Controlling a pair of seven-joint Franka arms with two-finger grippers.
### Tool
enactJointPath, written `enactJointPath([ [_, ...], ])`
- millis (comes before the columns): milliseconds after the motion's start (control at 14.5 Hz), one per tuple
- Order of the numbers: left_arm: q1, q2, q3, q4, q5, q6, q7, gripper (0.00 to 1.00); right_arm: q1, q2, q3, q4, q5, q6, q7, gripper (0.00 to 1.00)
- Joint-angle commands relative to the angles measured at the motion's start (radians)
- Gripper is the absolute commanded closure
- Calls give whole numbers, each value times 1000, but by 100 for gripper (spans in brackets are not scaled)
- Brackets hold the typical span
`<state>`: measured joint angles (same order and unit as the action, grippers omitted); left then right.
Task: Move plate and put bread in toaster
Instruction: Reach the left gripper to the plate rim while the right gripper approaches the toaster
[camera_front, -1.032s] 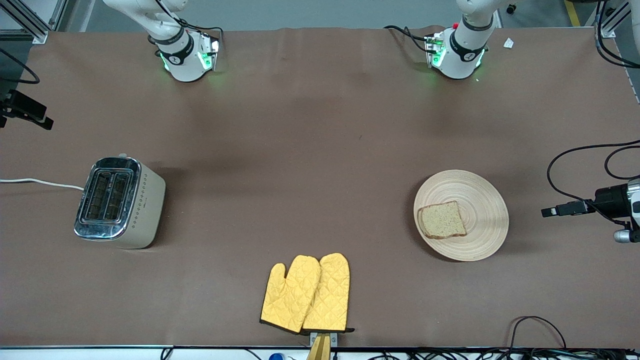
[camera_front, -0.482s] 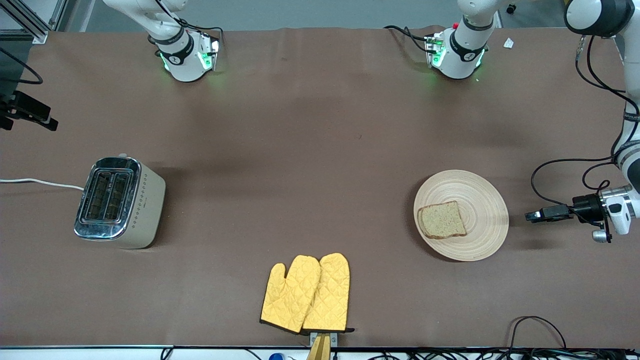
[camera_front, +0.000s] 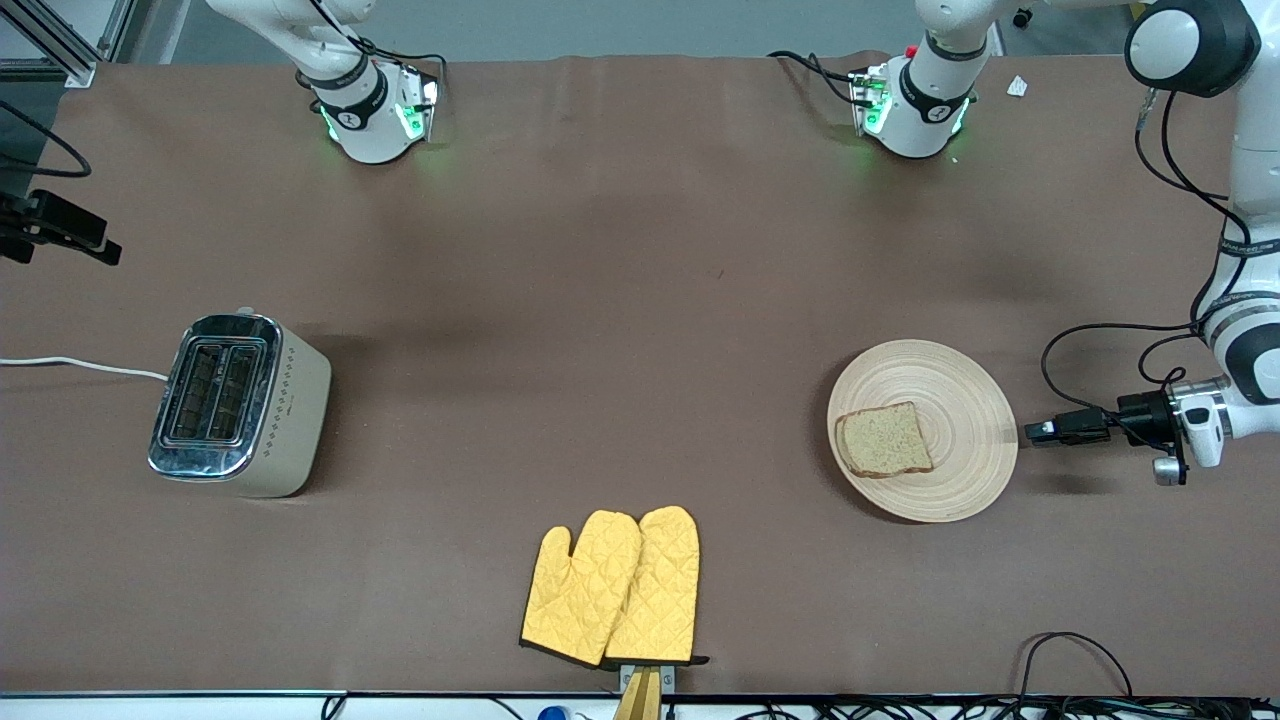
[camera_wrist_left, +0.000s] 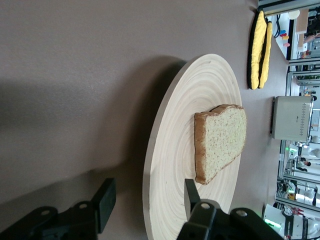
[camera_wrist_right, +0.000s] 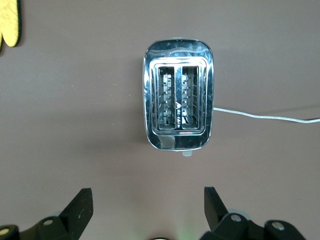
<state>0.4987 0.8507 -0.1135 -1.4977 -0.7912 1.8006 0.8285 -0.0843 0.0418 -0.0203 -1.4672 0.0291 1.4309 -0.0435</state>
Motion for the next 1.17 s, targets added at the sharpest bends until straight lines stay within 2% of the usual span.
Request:
enactJointPath([
  [0,6,21,-14,22,-29,-23,32,46,-26,4,10,-40,25,32,-18,2],
  [344,4,42,-18,22,-33,-30,50,58,-18,16,11,-140,25,186,-18,1],
  [482,3,45,-18,20,-36,-35,52,62,0,26,14,-214,55,288,-10,1],
  [619,3,62,-18,22,-59,-53,81,72,43,39,14,-249,83,351,17,1],
  [826,4,74,-18,22,-62,-53,109,83,144,113,16,-249,87,425,204,1],
  [1032,4,71,-18,22,-60,-53,150,98,250,197,14,-248,150,540,391,2],
  [1101,0,68,-18,24,-60,-55,152,99,285,234,16,-248,159,587,442,3],
])
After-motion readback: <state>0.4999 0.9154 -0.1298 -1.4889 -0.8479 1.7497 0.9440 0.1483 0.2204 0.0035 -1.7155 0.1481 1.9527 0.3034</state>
